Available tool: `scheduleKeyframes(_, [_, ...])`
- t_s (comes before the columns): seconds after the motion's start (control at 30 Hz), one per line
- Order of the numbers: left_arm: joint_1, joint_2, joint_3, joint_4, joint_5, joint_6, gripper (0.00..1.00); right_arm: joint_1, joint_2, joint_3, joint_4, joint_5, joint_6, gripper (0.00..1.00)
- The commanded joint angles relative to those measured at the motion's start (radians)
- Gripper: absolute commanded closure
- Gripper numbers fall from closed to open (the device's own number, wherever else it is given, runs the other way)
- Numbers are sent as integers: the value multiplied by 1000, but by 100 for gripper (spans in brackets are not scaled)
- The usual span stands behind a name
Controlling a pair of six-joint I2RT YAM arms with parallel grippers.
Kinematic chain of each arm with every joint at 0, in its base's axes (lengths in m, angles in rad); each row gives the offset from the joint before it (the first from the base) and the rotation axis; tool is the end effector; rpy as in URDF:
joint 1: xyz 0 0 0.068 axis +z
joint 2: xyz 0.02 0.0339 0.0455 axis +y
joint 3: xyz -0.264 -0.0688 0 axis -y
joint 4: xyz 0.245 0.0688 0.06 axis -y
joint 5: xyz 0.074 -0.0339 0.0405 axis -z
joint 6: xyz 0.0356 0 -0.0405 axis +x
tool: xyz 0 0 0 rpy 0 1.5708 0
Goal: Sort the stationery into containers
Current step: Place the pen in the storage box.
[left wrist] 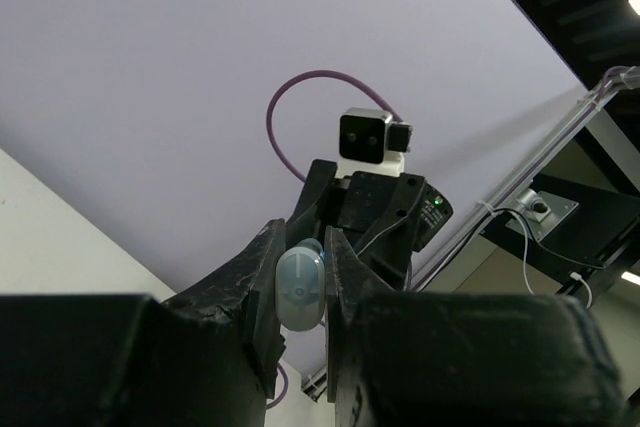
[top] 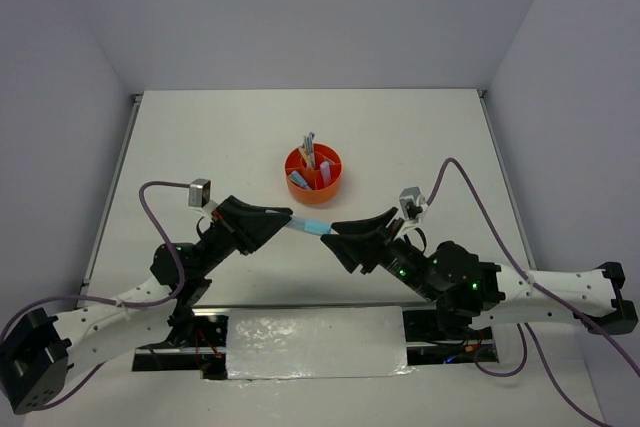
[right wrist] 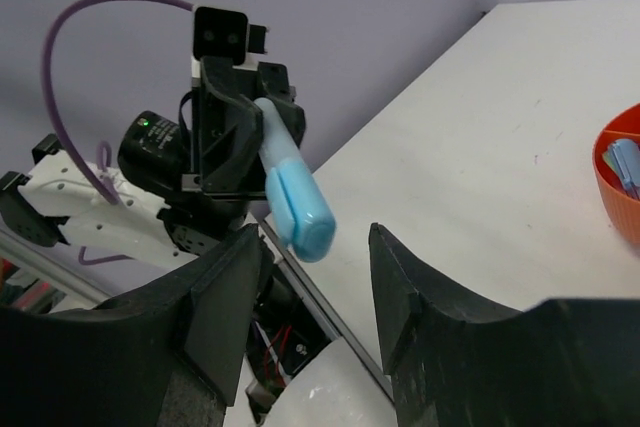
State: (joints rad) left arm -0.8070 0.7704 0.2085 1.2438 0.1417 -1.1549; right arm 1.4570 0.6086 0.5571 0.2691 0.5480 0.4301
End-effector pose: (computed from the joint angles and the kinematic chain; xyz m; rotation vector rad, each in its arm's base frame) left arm 0.1033 -0.1152 0.2864 -0.0276 1.0596 -1.8708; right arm 0.0358 0.1500 0.3343 -0.2628 1.4709 1.1893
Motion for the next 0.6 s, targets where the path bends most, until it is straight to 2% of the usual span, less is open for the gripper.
scheduleKeyframes(0.0, [-4,-25,9,166,-7,14,100,6,23,41,19,52,19,45])
scheduleKeyframes(0.17, [-4,-29,5,169,2,12,100,6,56,66,-27,116,56,40])
scheduleKeyframes(0.37, [-4,-23,-4,180,2,8,100,6,54,40,111,-23,-26,47])
scheduleKeyframes(0.57, [-4,-8,-4,204,2,-6,100,5,91,47,186,-181,-71,63])
